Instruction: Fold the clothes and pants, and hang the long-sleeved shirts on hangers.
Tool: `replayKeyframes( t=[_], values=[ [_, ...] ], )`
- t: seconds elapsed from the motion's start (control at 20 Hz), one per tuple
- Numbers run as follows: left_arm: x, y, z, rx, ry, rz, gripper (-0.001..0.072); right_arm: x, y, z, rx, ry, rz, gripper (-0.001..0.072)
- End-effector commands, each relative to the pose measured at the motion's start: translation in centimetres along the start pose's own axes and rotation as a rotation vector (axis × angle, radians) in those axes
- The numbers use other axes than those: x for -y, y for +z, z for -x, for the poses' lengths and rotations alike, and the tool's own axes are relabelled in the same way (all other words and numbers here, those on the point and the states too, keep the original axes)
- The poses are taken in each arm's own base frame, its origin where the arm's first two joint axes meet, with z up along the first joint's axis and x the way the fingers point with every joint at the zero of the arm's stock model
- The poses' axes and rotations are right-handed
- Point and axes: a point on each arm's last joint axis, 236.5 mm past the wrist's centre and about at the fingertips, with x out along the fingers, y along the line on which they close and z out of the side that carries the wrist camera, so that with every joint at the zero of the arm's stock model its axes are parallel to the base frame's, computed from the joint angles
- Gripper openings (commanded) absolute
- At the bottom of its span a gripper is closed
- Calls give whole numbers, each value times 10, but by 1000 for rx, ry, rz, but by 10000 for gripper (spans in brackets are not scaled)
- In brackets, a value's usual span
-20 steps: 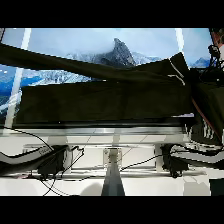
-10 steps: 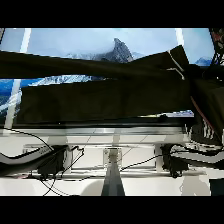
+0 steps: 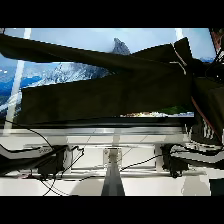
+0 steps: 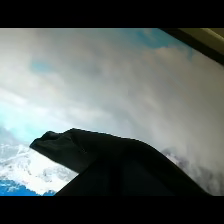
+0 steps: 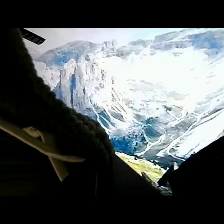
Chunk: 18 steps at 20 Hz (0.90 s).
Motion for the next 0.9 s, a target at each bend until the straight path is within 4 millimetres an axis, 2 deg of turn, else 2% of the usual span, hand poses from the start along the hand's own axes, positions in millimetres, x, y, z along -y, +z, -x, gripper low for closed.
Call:
replayKeyframes(
  t=[0.0,0.1,0.15,0.25,0.3,0.4,0.6,0.75,0.85],
  values=[
    [-32,-70,-36,-259,192,-223,27,10,-6,-2,-24,-38,37,26],
    [-99,-148,-38,-536,419,-236,28,13,-14,-7,-47,-40,33,26],
    [-118,-174,-39,-611,460,-210,28,14,-18,-10,-57,-40,28,27],
    [-131,-214,-50,-697,442,-150,28,17,-24,-15,-67,-43,19,26],
    [-134,-225,-56,-722,437,-140,28,19,-24,-18,-63,-42,9,26],
    [-138,-234,-69,-726,433,-144,29,22,-23,-25,-53,-45,-9,26],
    [-139,-229,-88,-665,421,-154,28,18,-20,-44,-25,-51,-14,26],
    [-138,-211,-100,-568,428,-123,29,9,-11,-62,29,-71,17,26],
    [-130,-195,-110,-494,410,-134,29,5,12,-64,130,-102,33,26]
  ],
)
